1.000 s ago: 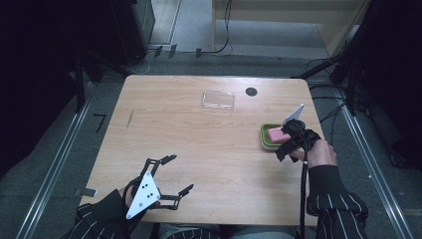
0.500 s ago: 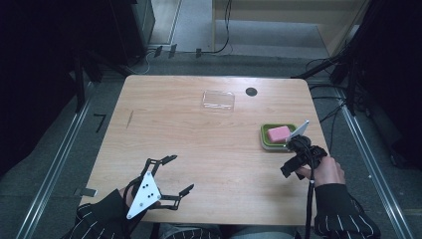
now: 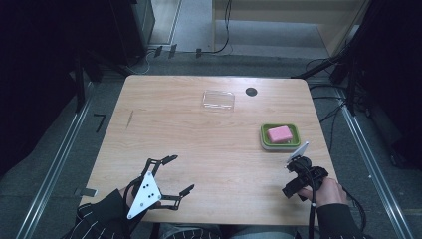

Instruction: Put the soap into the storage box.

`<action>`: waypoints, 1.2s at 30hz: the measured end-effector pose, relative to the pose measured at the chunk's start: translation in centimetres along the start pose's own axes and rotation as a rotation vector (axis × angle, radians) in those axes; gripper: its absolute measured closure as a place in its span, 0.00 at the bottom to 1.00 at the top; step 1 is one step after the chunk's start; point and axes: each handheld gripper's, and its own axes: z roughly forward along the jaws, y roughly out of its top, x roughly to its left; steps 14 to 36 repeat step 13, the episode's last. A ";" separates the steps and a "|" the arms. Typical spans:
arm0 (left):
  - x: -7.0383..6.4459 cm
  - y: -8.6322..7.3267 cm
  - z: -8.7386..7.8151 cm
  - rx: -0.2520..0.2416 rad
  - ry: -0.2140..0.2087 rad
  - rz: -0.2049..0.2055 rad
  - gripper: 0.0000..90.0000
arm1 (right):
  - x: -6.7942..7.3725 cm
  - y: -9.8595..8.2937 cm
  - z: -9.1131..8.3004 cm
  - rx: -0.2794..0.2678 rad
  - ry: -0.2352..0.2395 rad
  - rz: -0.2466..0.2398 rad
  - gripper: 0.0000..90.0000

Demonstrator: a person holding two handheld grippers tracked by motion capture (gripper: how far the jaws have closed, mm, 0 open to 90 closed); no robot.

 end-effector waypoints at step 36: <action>0.0 0.0 0.1 0.000 -0.002 0.001 0.15 | 0.5 -2.0 0.8 0.017 0.007 -0.009 0.08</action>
